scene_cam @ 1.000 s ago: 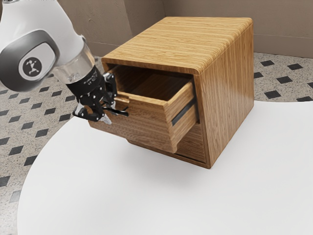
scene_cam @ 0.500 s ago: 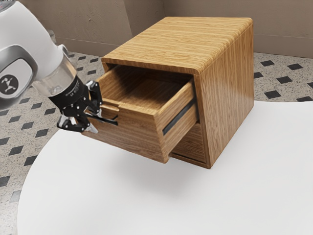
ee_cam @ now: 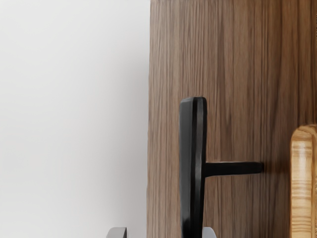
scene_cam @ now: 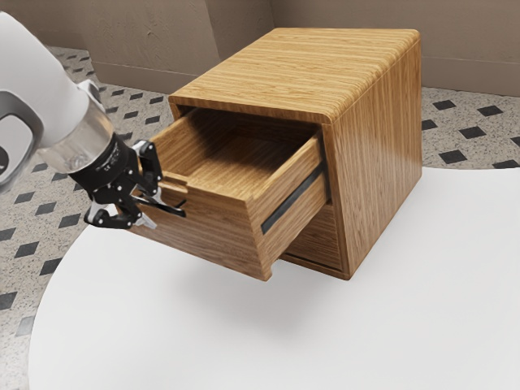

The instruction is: Pull the drawer handle with one arm to open the drawer

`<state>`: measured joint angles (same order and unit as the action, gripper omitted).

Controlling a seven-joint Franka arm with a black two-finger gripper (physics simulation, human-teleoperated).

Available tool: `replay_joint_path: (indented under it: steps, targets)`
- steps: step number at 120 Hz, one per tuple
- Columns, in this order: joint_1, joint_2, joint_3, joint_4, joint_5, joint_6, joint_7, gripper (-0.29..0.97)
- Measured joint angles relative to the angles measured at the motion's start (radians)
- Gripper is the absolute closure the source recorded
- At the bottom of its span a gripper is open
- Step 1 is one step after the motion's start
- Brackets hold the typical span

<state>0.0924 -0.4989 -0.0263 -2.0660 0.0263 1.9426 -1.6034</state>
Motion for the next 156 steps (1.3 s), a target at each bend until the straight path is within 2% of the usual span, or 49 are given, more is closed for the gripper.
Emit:
replay_joint_path:
  steps: [106, 156]
  targets:
    - [0.026, -0.15, -0.023, -0.126, -0.005, 0.014, -0.021, 0.6]
    - [0.026, -0.167, -0.023, -0.133, 0.002, 0.014, -0.026, 0.59]
